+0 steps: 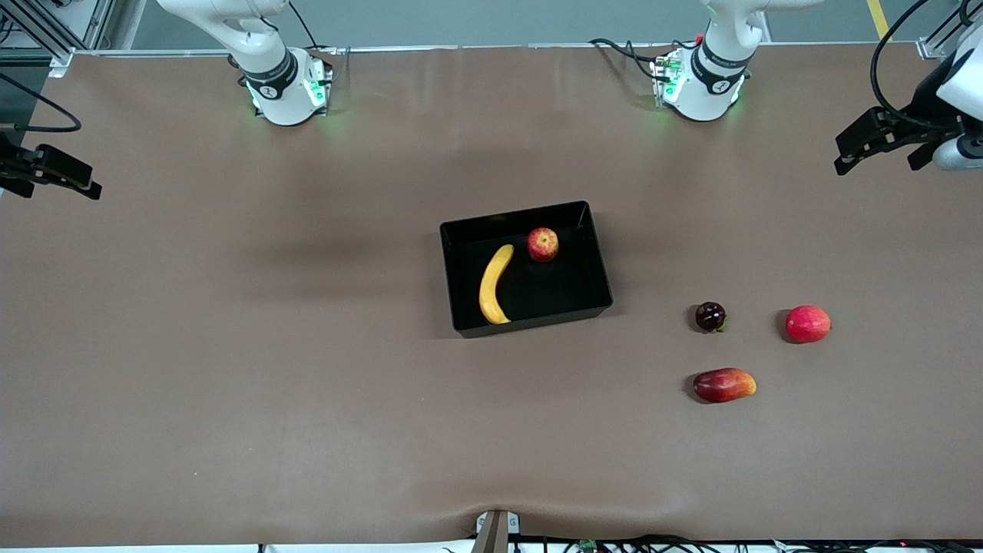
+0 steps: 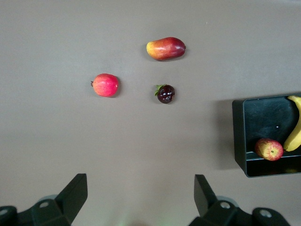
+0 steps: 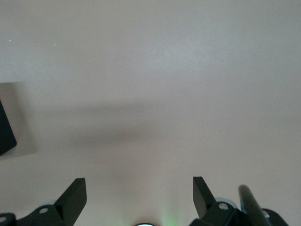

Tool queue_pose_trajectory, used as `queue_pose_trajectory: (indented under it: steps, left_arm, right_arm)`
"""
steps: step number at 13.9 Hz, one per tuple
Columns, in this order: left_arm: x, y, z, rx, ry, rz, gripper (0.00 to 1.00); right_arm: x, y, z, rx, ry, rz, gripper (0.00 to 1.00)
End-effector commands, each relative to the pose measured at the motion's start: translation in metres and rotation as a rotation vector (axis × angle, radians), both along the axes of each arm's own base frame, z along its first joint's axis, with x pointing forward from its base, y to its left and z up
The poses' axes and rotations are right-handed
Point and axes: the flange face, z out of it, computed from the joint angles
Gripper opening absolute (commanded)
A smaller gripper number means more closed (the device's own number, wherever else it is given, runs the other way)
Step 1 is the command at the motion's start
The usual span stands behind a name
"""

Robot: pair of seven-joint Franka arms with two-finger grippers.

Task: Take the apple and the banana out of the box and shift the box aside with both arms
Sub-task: 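Reach the left gripper over the black box toward the small apple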

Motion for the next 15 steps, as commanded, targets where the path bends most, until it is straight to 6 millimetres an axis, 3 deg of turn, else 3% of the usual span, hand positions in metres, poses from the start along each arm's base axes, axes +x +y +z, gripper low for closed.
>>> queue_pose_trajectory:
  steps: [1, 5, 8, 11, 15]
  left_arm:
    - [0.002, 0.001, 0.005, -0.004, -0.005, -0.008, 1.0]
    - [0.005, 0.002, 0.0, 0.002, 0.01, -0.009, 1.0]
    - [0.015, -0.025, -0.023, 0.007, 0.054, -0.056, 1.0]
    - [0.019, -0.099, -0.07, 0.015, 0.125, -0.169, 1.0]
    - [0.023, -0.192, -0.139, -0.004, 0.13, -0.07, 1.0]
  right_arm:
    - [-0.001, -0.003, 0.001, -0.005, 0.003, 0.002, 1.0]
    - [0.0, -0.004, 0.0, -0.005, 0.005, 0.0, 1.0]
    - [0.0, -0.004, 0.001, -0.005, 0.002, 0.0, 1.0]
    - [0.002, -0.007, -0.003, -0.003, 0.009, -0.007, 1.0]
    - [0.003, -0.007, -0.003, -0.004, 0.005, -0.006, 1.0]
